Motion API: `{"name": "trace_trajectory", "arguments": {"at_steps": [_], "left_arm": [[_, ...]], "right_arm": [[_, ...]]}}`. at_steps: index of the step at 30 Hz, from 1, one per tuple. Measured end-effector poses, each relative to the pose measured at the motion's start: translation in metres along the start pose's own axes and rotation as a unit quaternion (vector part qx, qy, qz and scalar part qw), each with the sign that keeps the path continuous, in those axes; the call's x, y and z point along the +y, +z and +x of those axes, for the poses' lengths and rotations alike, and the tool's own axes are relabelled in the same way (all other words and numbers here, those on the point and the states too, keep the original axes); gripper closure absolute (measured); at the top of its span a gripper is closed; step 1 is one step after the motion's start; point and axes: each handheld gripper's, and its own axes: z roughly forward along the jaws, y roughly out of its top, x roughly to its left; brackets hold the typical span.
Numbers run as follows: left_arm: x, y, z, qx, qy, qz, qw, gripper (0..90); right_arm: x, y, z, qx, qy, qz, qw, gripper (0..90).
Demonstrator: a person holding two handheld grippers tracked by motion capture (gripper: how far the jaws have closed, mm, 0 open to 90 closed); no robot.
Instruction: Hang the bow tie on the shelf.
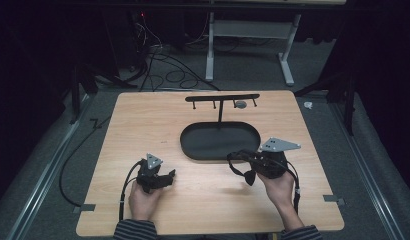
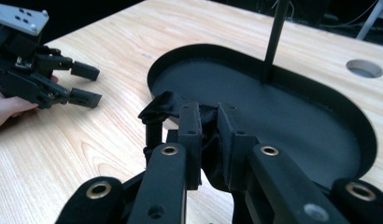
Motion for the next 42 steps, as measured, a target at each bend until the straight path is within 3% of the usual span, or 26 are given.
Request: {"name": "trace_trajectory", "arguments": {"at_steps": [18,33,42], "left_arm": [[0.0,0.0,0.0,-0.001,-0.001,0.0,1.0,27.3],[0.0,0.0,0.0,-0.002,0.0,0.0,1.0,27.8],[0.0,0.0,0.0,-0.001,0.0,0.0,1.0,27.7]], "right_arm": [[0.017,-0.019,-0.018,-0.022,0.013,-0.031,0.9992,82.0],[0.024,-0.016,-0.028,-0.028,0.024,-0.039,0.9986,82.0],[0.046,-0.009,-0.03,-0.03,0.021,-0.042,0.9985,82.0]]}}
